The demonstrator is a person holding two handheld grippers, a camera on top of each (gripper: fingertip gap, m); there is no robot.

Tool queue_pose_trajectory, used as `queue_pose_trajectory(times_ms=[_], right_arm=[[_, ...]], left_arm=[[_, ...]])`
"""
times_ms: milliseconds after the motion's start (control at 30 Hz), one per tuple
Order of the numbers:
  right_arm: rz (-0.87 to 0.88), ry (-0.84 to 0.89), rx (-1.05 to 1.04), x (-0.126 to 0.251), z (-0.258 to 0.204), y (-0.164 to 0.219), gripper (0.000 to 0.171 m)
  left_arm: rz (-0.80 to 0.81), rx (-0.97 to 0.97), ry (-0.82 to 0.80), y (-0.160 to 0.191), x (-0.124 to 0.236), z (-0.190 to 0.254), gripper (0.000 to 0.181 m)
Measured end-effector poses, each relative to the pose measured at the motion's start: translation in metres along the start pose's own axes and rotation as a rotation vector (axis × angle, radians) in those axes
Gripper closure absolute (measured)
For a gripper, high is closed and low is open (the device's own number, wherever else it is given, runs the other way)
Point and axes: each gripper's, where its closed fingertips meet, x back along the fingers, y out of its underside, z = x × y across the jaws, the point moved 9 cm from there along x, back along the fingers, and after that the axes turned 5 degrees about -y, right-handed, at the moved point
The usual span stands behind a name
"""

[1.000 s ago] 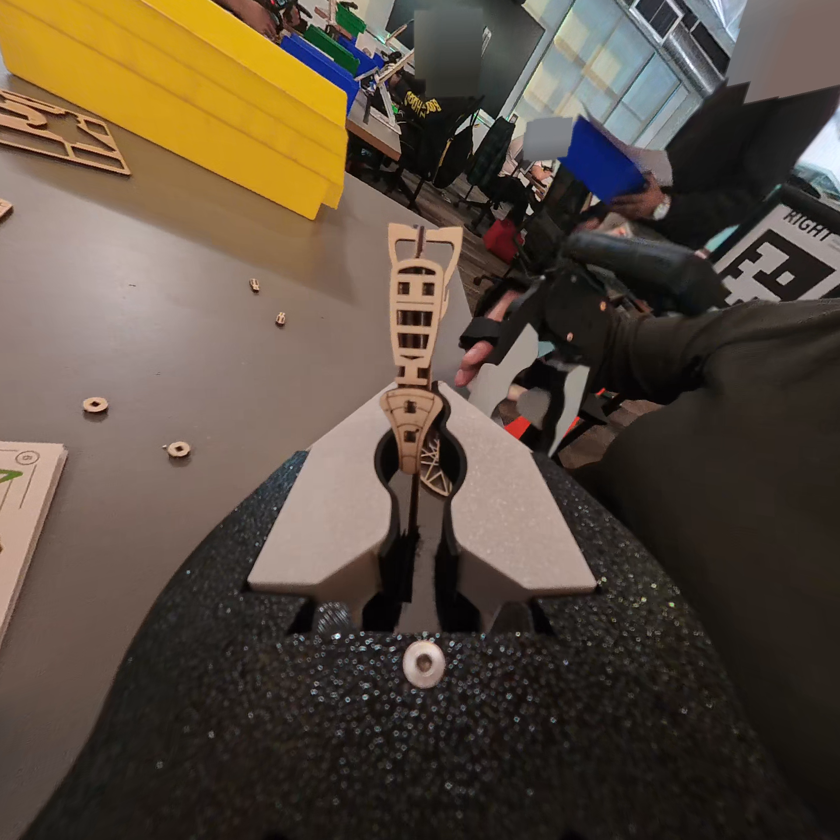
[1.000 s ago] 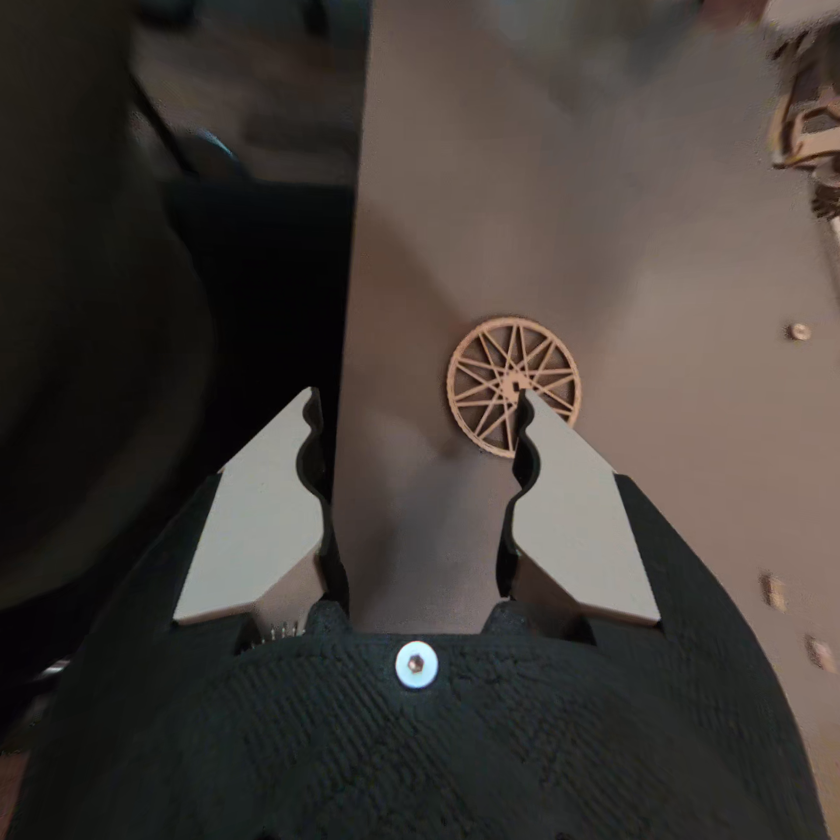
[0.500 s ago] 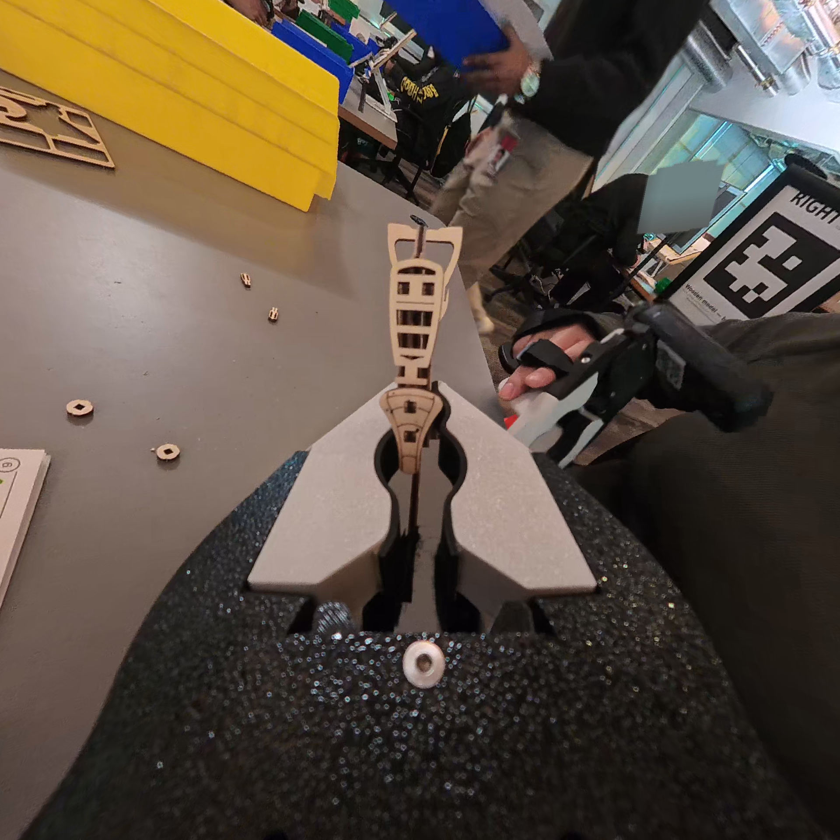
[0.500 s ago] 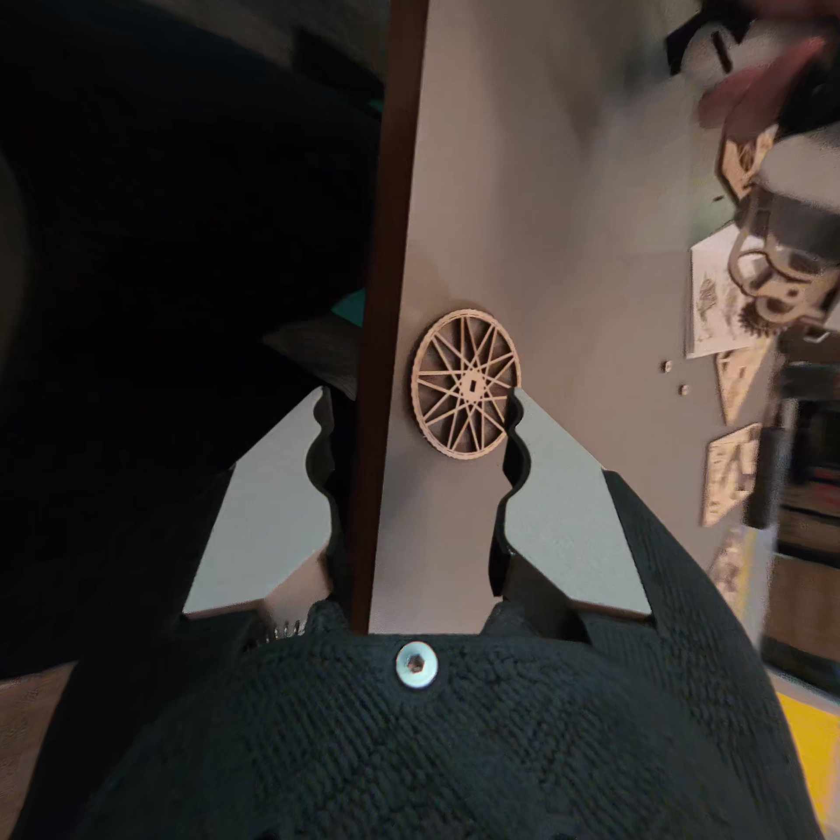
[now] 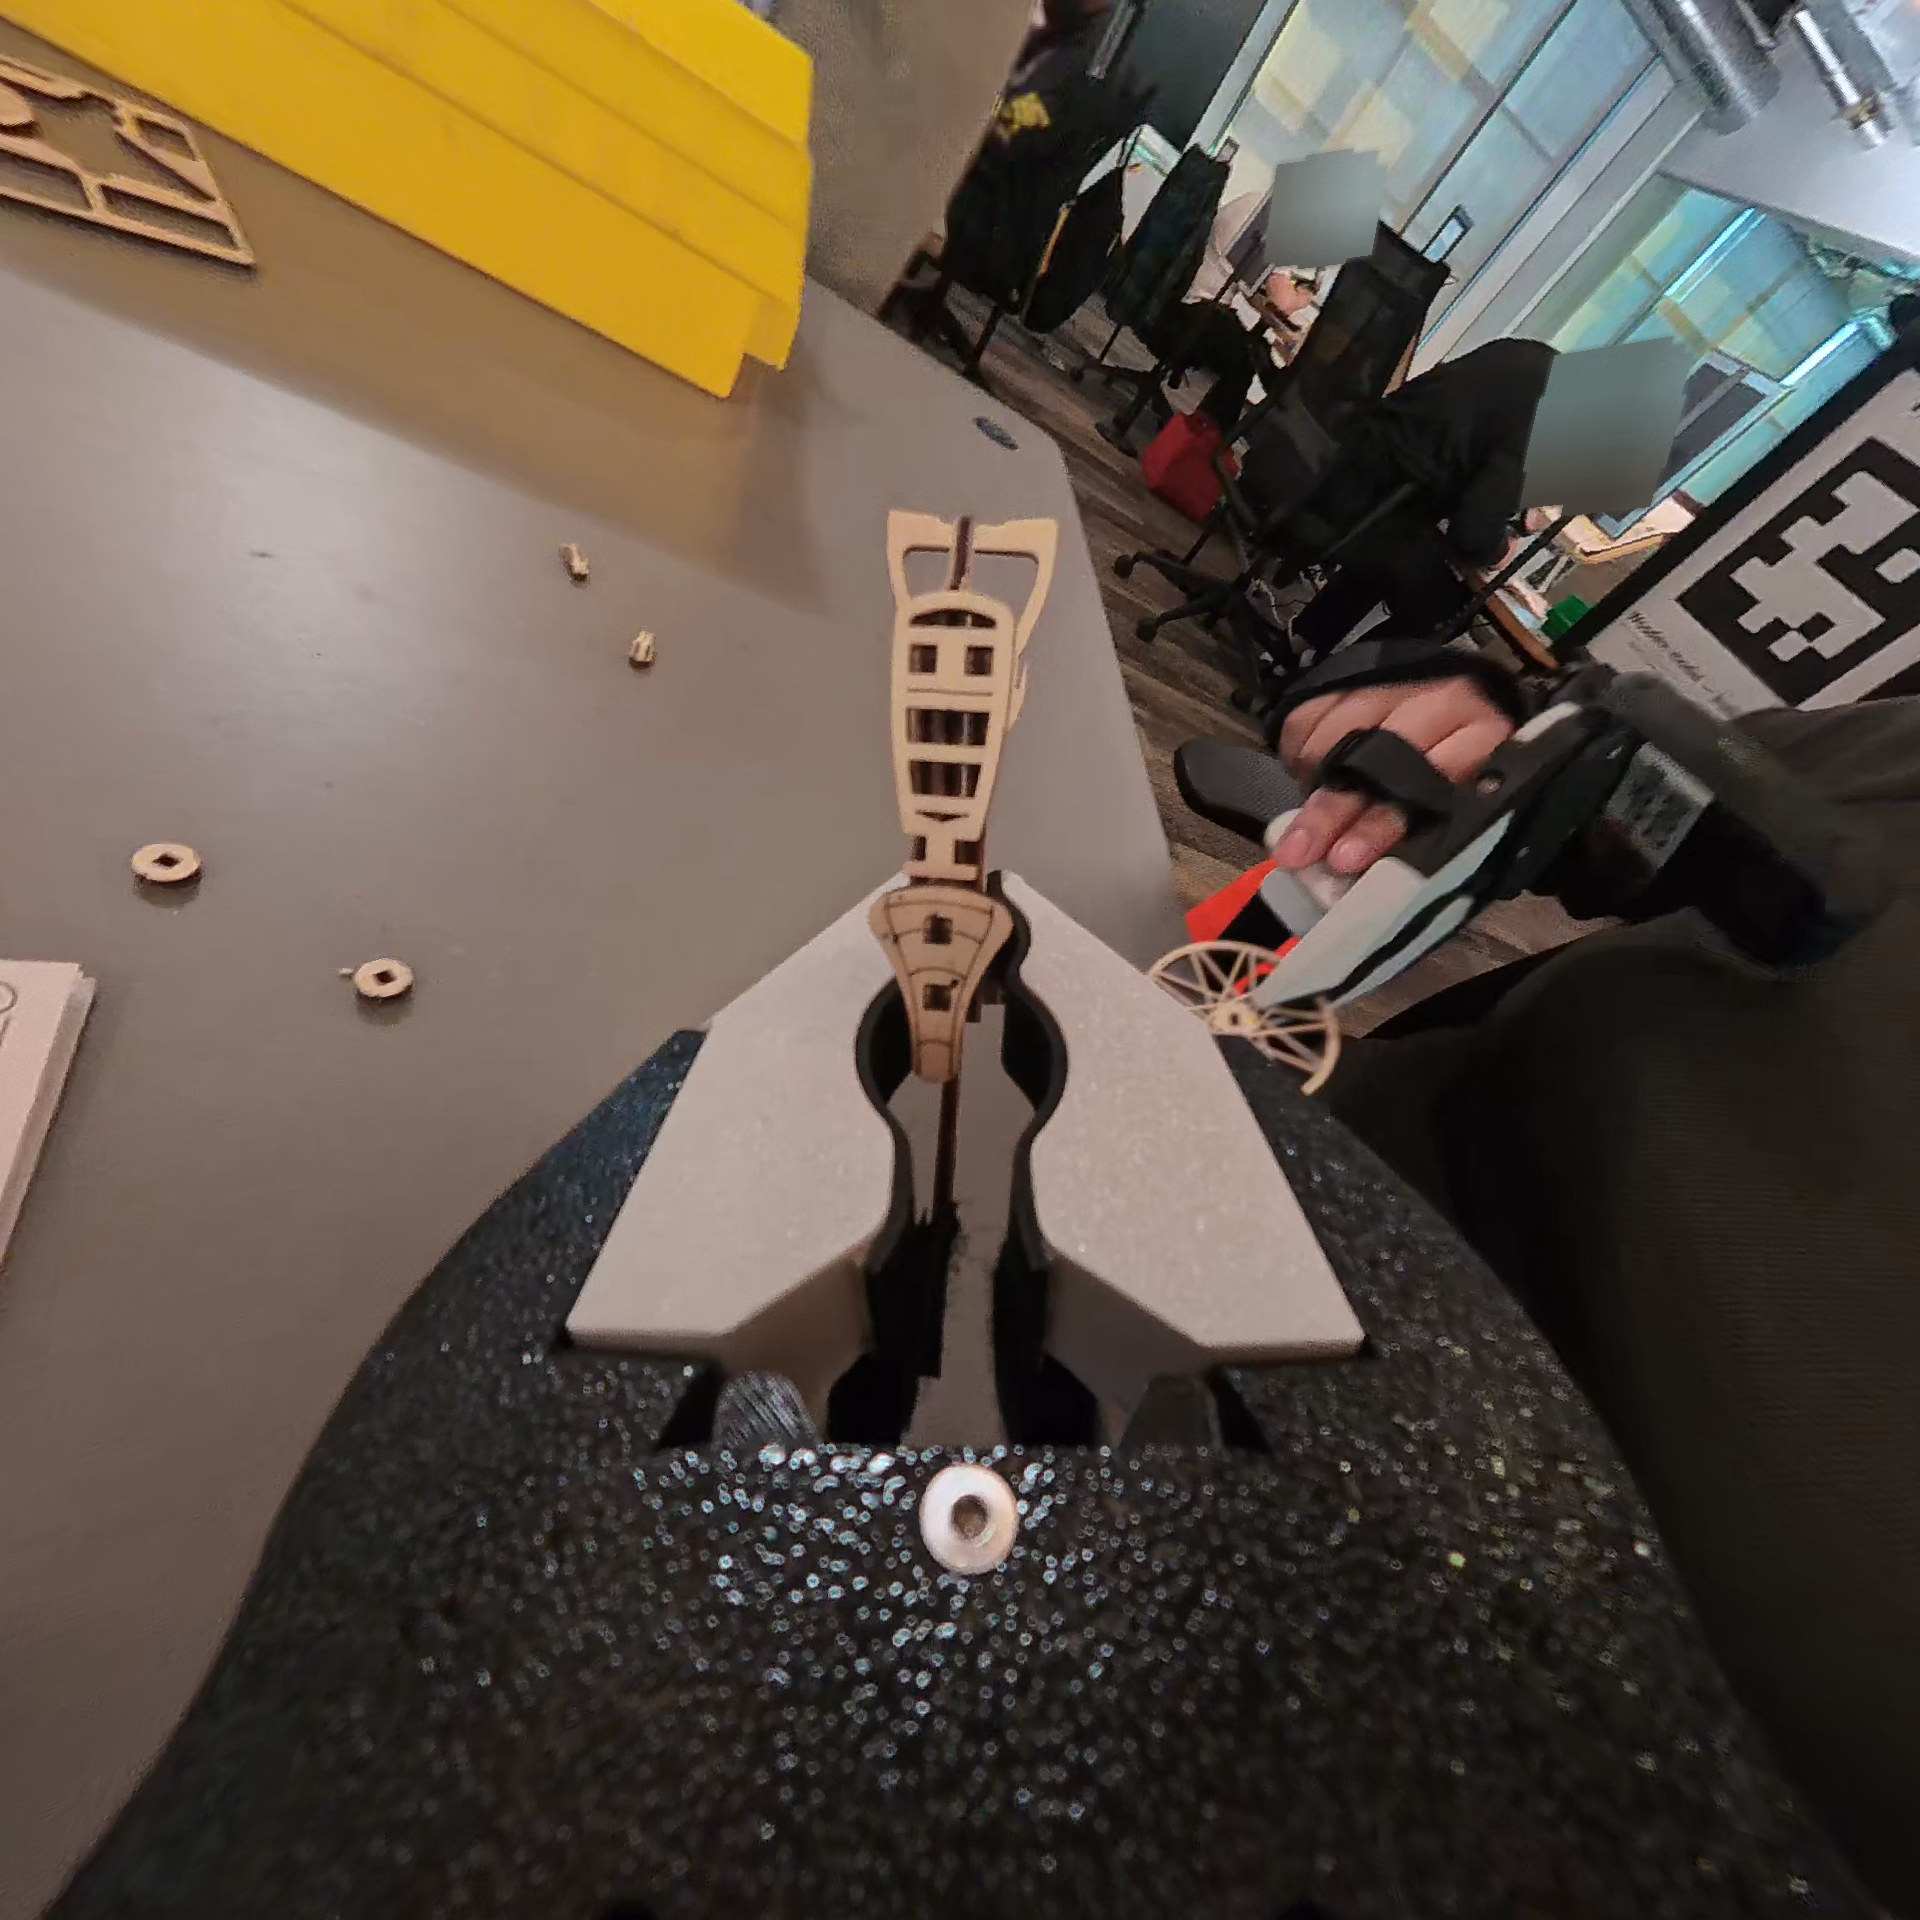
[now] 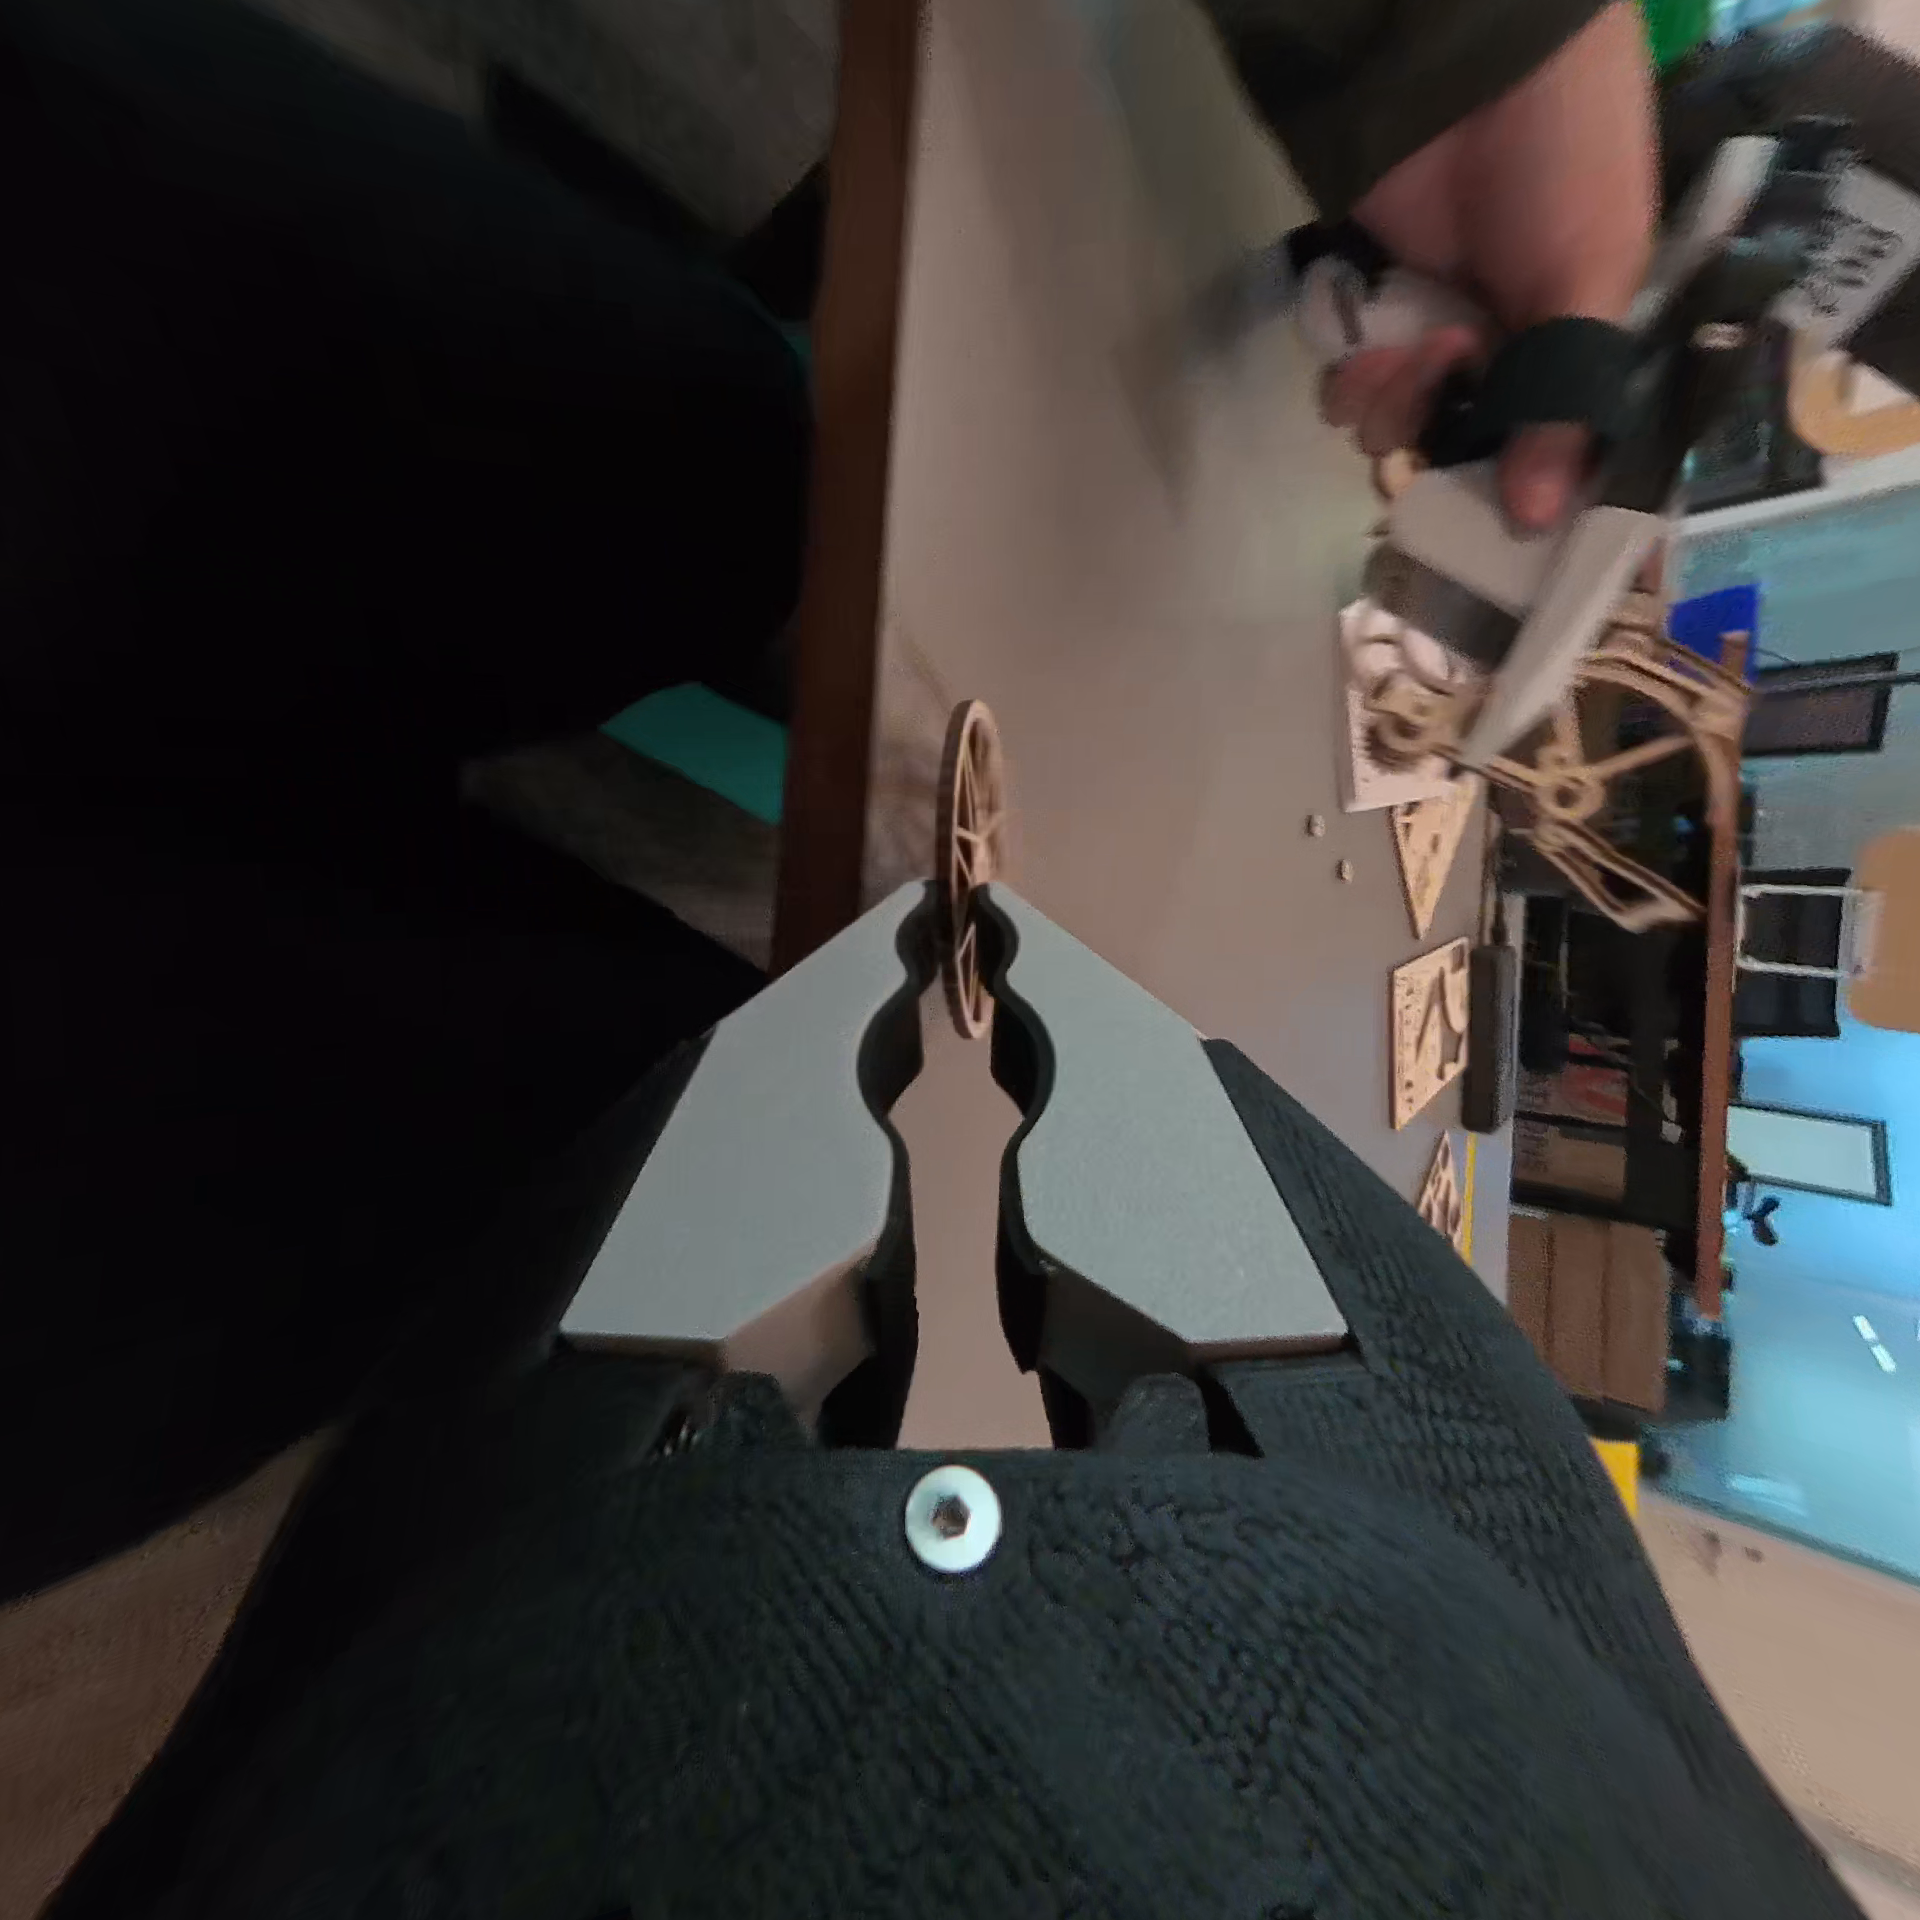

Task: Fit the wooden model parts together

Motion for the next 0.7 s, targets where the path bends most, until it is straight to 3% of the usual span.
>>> queue_pose_trajectory(times_ms=[200, 300, 500, 600, 700], right_arm=[[0.162, 0.163, -0.270, 0.016, 0.047, 0.024, 0.171], [0.380, 0.200, -0.522, 0.017, 0.083, 0.042, 0.171], [0.971, -0.066, -1.107, -0.018, 0.157, 0.085, 0.171], [1.197, -0.196, -1.212, -0.043, 0.182, 0.102, 0.171], [1.212, -0.206, -1.150, -0.064, 0.192, 0.114, 0.171]], left_arm=[[0.056, 0.024, -0.022, -0.001, 0.006, -0.009, 0.174], [0.117, -0.004, -0.032, -0.003, 0.009, -0.012, 0.174], [0.292, -0.050, 0.016, -0.007, 0.017, -0.017, 0.174], [0.393, -0.070, 0.041, -0.009, 0.023, -0.018, 0.174], [0.426, -0.094, 0.034, -0.007, 0.026, -0.023, 0.174]])
